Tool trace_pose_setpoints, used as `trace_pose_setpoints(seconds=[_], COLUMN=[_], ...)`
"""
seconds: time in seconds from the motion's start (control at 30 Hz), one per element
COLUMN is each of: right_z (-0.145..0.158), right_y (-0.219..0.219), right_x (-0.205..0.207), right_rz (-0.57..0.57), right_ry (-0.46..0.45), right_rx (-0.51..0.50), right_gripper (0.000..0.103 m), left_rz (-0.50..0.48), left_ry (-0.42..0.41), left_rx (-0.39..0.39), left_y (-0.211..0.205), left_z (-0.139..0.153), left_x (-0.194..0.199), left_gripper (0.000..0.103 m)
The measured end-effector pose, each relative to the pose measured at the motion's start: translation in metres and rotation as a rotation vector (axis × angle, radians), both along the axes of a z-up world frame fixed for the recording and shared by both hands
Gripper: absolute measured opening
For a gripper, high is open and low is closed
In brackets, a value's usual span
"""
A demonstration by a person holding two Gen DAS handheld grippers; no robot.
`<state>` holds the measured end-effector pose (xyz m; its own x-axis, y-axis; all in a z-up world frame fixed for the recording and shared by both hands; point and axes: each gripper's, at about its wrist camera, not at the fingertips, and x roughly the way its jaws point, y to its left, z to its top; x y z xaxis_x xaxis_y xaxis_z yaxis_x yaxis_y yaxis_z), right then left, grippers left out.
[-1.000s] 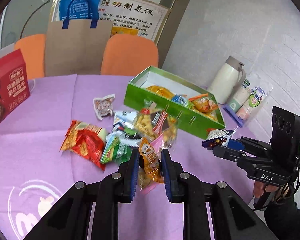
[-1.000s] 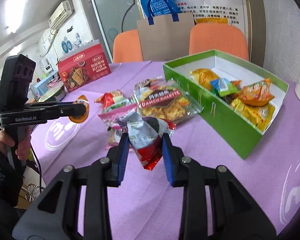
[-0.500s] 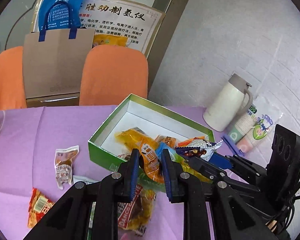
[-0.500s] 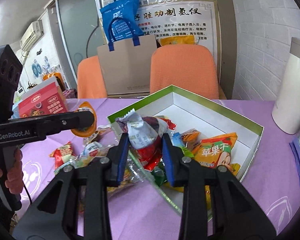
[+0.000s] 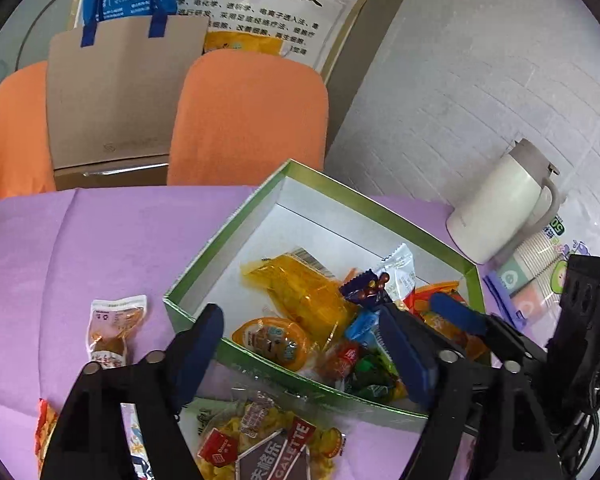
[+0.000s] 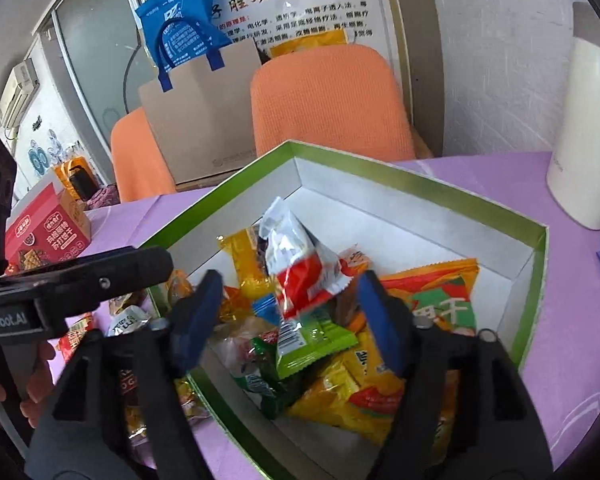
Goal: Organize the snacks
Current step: 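Carry both held snacks into the green box and open both grippers, then move right gripper to the pink bag and left to the green packet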
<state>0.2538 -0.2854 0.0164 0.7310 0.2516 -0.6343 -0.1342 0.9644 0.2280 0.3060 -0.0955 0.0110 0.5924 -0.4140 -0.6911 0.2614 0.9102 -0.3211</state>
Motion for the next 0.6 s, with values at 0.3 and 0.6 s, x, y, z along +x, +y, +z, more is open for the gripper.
trace_pose_setpoints(seconds=[0.3, 0.6], right_z=[0.006, 0.034], right_y=[-0.009, -0.014], right_x=[-0.021, -0.077], right_rz=[-0.014, 0.021], right_ry=[-0.020, -0.058], right_rx=[-0.028, 0.057], right_gripper=[0.082, 0.090], left_rz=[0.027, 0.024], left_ry=[-0.011, -0.070], left_rx=[0.006, 0.051], left_y=[0.011, 0.024], left_z=[0.005, 0.035], left_x=[-0.013, -0.075], left_gripper=[0.085, 0.085])
